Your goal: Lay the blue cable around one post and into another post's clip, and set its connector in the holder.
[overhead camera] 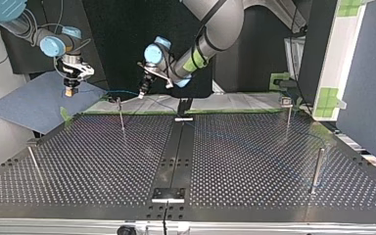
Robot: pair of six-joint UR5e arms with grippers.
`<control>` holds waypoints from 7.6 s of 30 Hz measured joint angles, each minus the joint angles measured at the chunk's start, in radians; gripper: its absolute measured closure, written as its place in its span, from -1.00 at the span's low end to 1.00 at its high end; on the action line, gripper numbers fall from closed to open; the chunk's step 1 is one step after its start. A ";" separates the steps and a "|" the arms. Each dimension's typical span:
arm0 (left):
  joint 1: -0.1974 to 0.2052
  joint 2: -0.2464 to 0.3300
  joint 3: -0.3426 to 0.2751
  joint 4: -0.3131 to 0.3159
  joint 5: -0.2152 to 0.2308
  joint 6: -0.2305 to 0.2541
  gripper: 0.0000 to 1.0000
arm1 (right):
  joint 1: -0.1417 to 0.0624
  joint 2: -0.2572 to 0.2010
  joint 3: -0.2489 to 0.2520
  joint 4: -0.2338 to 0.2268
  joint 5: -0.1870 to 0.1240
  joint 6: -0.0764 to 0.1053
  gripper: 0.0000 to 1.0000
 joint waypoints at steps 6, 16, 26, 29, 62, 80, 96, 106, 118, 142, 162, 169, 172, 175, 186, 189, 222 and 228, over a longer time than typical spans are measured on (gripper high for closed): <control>0.012 -0.005 0.005 -0.010 0.002 -0.002 1.00 | -0.001 0.000 -0.002 0.003 0.000 0.000 1.00; 0.021 -0.028 0.033 -0.043 0.005 -0.001 1.00 | -0.001 0.000 -0.003 0.003 0.000 0.000 1.00; 0.002 -0.027 0.023 -0.064 0.002 0.057 1.00 | -0.002 0.000 -0.003 0.002 0.000 0.000 1.00; -0.006 -0.025 0.019 -0.065 0.001 0.083 1.00 | -0.002 0.000 -0.003 0.002 0.000 0.000 1.00; 0.006 -0.020 0.080 -0.078 0.012 0.064 1.00 | -0.001 0.000 -0.008 -0.001 -0.009 0.000 1.00; 0.034 -0.021 0.084 -0.100 0.015 0.047 1.00 | -0.001 0.000 -0.009 0.000 -0.009 0.000 1.00; 0.042 -0.020 0.107 -0.118 0.023 0.045 1.00 | 0.001 0.000 -0.009 -0.003 -0.009 0.000 1.00; 0.039 -0.020 0.107 -0.131 0.027 0.060 1.00 | 0.000 0.000 -0.011 -0.001 -0.009 0.000 1.00; 0.045 -0.020 0.139 -0.161 0.027 0.057 1.00 | 0.000 0.000 -0.017 0.001 -0.010 0.001 1.00; 0.062 -0.020 0.145 -0.179 0.028 0.054 1.00 | 0.003 0.000 -0.046 0.023 -0.012 0.004 1.00; 0.059 -0.020 0.120 -0.176 0.045 0.056 -1.00 | 0.007 0.000 -0.048 0.024 -0.021 -0.003 1.00; 0.051 -0.019 0.120 -0.177 0.077 0.056 -1.00 | 0.008 0.000 -0.048 0.024 -0.022 -0.003 1.00; 0.046 -0.010 0.120 -0.180 0.103 0.058 -1.00 | 0.008 0.000 -0.048 0.022 -0.022 -0.003 1.00; 0.041 0.008 0.108 -0.180 0.128 0.062 -1.00 | 0.008 0.000 -0.048 0.022 -0.022 -0.003 1.00; 0.023 0.093 0.018 -0.201 0.161 0.076 -1.00 | 0.009 0.000 -0.047 0.027 -0.022 -0.003 1.00; 0.017 0.099 0.001 -0.226 0.154 0.082 -1.00 | 0.009 0.000 -0.047 0.030 -0.022 -0.003 1.00; -0.014 0.103 -0.005 -0.298 0.161 0.129 -1.00 | 0.011 0.000 -0.047 0.031 -0.031 0.001 1.00; -0.015 0.104 -0.005 -0.304 0.157 0.120 -1.00 | 0.011 0.000 -0.047 0.031 -0.031 0.003 1.00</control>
